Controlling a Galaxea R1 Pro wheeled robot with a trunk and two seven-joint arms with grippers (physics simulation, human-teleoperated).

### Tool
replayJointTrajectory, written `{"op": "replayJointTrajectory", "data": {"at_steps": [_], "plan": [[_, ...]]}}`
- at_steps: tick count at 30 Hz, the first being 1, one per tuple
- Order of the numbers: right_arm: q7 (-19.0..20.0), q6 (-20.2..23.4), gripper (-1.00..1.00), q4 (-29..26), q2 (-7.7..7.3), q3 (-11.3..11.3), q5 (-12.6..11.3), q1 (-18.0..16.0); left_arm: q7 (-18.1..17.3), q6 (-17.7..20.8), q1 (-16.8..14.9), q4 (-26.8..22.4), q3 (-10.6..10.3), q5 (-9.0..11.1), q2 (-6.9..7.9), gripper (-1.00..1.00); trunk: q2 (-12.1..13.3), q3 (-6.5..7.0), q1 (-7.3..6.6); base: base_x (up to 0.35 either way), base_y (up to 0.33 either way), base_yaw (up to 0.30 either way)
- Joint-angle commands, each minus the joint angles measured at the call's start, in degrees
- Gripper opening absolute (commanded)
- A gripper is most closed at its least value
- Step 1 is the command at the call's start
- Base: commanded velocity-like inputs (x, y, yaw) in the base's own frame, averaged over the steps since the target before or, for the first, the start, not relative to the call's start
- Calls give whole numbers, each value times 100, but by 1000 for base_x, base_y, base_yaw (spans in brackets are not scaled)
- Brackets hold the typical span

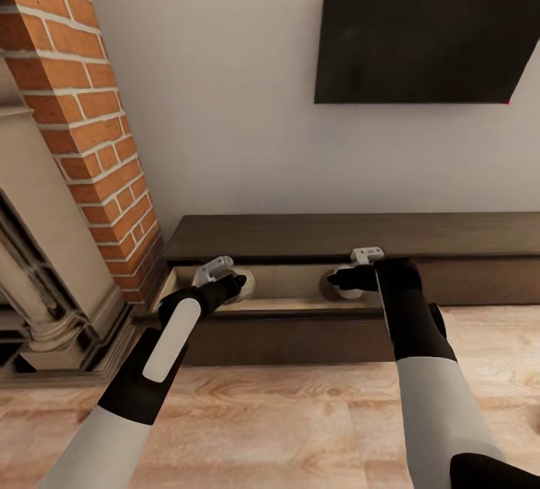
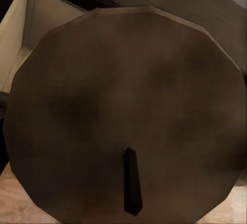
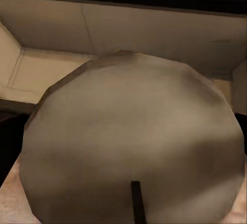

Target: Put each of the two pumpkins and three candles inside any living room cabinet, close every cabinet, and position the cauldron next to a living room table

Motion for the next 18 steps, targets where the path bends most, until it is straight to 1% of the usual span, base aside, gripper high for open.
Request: {"op": "replayJointTrajectory", "data": {"at_steps": [1,2,3,6,9,10,11,12,13,14,16,18], "plan": [[201,5,-100,-48,-19,-2,-180,8,-4,11,1,-11,-4,-18,-3,-100,0,0,0,154,-17,0],[593,10,-100,-93,-34,-3,-353,20,-3,15,1,-17,-8,-18,-5,-100,0,0,0,17,-2,0],[633,10,-100,-120,-29,-3,-371,21,-4,15,2,-19,-12,-18,-5,-100,0,0,0,40,-1,0],[648,10,-100,-130,-27,-3,-377,21,-8,9,0,-20,-12,-18,-5,-100,0,0,0,145,-34,0],[652,10,-100,-133,-24,-3,-375,21,-16,4,2,-14,-13,-18,-5,-100,0,0,0,263,-105,0],[618,-25,-100,-99,9,20,-331,-12,20,35,-31,20,-15,23,-38,-100,0,0,0,0,0,0],[585,-67,-100,-68,41,18,-274,-12,54,59,-63,53,-31,21,-55,-100,0,0,0,0,0,0],[553,-94,-100,-36,73,17,-260,-2,87,77,-95,85,-36,14,-36,-100,0,0,0,0,0,0],[522,-81,-100,-3,47,17,-276,7,122,114,-127,117,-41,7,-23,-100,0,0,0,0,0,0],[510,-47,-100,30,15,16,-310,20,91,150,-93,150,-47,-2,0,-100,0,0,0,0,0,0],[575,-20,-100,97,-38,13,-308,64,35,94,-27,107,-89,-14,29,-100,0,0,0,0,0,0],[639,-18,-100,163,-46,14,-347,75,-26,14,38,43,-154,-21,35,-100,0,0,0,0,0,0]]}}
